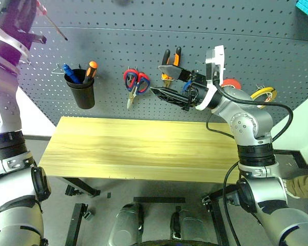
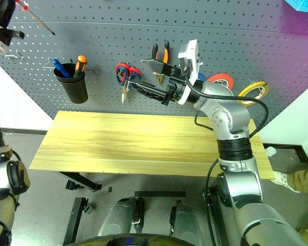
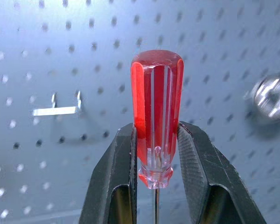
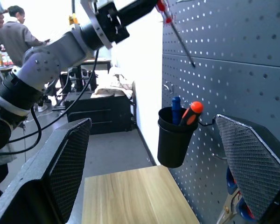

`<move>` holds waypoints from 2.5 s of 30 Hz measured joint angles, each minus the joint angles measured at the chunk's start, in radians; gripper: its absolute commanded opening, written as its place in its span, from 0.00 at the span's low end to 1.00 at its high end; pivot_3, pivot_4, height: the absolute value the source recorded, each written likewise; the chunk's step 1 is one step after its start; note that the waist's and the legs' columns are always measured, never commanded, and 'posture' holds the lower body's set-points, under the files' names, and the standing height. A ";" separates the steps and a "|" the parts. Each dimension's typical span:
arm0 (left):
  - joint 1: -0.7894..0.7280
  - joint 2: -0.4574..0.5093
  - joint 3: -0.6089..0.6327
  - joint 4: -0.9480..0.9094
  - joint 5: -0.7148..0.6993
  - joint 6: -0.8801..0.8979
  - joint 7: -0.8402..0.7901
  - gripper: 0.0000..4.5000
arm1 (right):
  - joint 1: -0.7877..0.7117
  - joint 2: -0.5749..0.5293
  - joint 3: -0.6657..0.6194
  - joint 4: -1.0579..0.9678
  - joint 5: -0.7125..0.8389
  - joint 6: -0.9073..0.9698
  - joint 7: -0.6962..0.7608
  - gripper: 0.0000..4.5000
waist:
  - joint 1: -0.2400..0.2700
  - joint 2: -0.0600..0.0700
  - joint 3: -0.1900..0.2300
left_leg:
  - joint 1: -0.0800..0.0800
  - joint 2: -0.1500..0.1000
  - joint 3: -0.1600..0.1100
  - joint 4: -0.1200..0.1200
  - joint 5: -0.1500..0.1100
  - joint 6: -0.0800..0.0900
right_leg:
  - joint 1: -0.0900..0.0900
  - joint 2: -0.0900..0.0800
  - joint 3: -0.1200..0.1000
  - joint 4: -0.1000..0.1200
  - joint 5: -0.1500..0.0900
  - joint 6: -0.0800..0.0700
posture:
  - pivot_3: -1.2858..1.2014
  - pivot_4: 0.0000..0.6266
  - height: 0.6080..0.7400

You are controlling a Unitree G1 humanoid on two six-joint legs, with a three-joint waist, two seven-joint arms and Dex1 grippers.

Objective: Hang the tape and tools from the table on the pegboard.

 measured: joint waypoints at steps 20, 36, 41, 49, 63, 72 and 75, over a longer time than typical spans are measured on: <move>0.008 -0.055 -0.018 -0.130 -0.002 0.391 0.123 0.20 | 0.024 -0.027 0.000 -0.007 0.014 0.014 -0.022 1.00 | -0.002 -0.001 0.000 | 0.000 0.001 -0.001 0.002 0.000 0.000 | 0.000 0.000 0.000 0.001 0.000 0.000 | 0.60 0.10 1.00; 0.019 -0.063 -0.036 -0.136 0.055 0.433 0.105 0.76 | 0.044 -0.051 0.000 -0.007 0.007 0.014 -0.023 1.00 | -0.002 -0.001 0.000 | 0.000 0.001 -0.001 0.002 0.001 -0.001 | 0.000 0.000 0.000 0.001 0.000 0.000 | 0.60 0.08 1.00; 0.066 -0.062 0.008 -0.168 0.029 0.354 0.043 0.76 | 0.067 -0.071 -0.001 -0.008 0.007 0.014 -0.022 1.00 | -0.002 -0.001 -0.001 | 0.000 0.001 -0.001 0.002 0.002 -0.004 | 0.000 0.000 0.000 0.001 0.000 0.000 | 0.61 0.07 1.00; 0.356 -0.079 0.017 -0.200 -0.057 0.064 -0.361 0.76 | 0.164 -0.147 -0.044 -0.017 0.006 0.028 -0.021 1.00 | 0.000 -0.001 -0.008 | 0.001 0.001 0.000 0.001 0.000 0.000 | 0.001 -0.001 0.000 0.000 0.000 0.000 | 0.60 0.09 1.00; 0.469 -0.075 -0.330 0.224 0.112 -0.386 -0.993 0.76 | 0.394 -0.292 -0.014 0.042 -0.144 -0.079 0.103 1.00 | -0.007 0.002 -0.011 | -0.001 0.002 -0.001 0.003 -0.002 -0.002 | -0.001 -0.005 0.001 -0.002 -0.001 -0.007 | 0.55 0.12 1.00; 0.401 -0.103 -0.334 0.256 0.105 -0.407 -1.037 0.76 | 0.404 -0.268 0.011 0.049 -0.202 -0.131 0.098 1.00 | -0.062 0.003 -0.011 | 0.000 0.002 -0.002 0.004 0.000 0.001 | 0.001 -0.005 0.002 0.000 0.000 -0.006 | 0.54 0.11 1.00; 0.402 -0.102 -0.322 0.268 0.092 -0.405 -1.045 0.76 | 0.413 -0.265 0.014 0.045 -0.202 -0.130 0.100 1.00 | -0.068 0.003 -0.011 | 0.000 0.003 -0.002 0.005 0.000 0.001 | 0.000 -0.004 0.001 0.001 0.001 -0.004 | 0.54 0.11 1.00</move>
